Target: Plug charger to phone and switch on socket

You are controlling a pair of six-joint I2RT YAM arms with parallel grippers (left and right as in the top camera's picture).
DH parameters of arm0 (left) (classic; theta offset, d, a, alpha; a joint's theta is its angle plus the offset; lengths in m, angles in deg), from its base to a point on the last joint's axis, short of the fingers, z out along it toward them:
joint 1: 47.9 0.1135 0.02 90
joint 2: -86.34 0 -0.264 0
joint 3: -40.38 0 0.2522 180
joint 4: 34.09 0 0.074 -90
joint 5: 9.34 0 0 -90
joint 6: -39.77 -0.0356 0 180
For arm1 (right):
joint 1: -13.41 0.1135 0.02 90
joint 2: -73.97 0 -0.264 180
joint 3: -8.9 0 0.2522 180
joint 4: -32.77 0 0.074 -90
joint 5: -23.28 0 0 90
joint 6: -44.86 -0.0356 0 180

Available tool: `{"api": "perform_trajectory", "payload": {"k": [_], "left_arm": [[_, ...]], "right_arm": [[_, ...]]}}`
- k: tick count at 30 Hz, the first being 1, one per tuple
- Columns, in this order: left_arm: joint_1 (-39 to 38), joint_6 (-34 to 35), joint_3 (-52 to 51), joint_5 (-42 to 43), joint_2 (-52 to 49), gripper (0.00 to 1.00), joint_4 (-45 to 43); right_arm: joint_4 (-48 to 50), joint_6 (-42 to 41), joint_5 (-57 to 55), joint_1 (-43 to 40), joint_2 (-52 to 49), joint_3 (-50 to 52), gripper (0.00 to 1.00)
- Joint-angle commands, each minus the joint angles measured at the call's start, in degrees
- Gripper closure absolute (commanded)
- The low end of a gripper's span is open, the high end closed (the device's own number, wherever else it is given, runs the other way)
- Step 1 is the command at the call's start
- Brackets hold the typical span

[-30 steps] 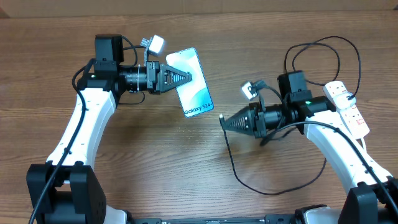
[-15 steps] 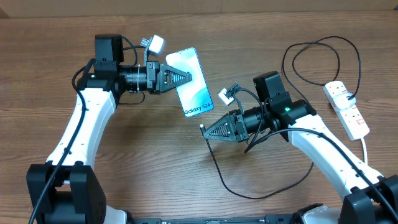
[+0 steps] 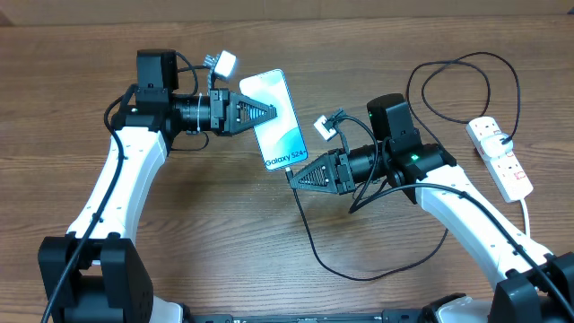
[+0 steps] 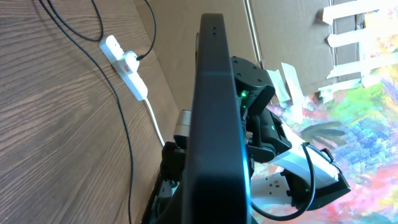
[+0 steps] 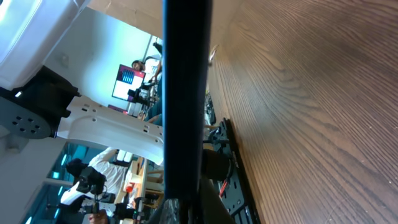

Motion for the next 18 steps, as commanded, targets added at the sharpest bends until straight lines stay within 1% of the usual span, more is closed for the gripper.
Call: {"api": "perform_trajectory", "payload": {"k": [1, 18], "left_arm": [[-0.4, -1.8, 1.0, 2.9, 0.6, 0.96, -0.2], [-0.4, -2.0, 1.0, 3.1, 0.6, 0.96, -0.2]], "right_arm": [[0.2, -0.7, 1.0, 0.1, 0.8, -0.1, 0.96], [0.3, -0.6, 3.4, 0.1, 0.8, -0.1, 0.96]]}}
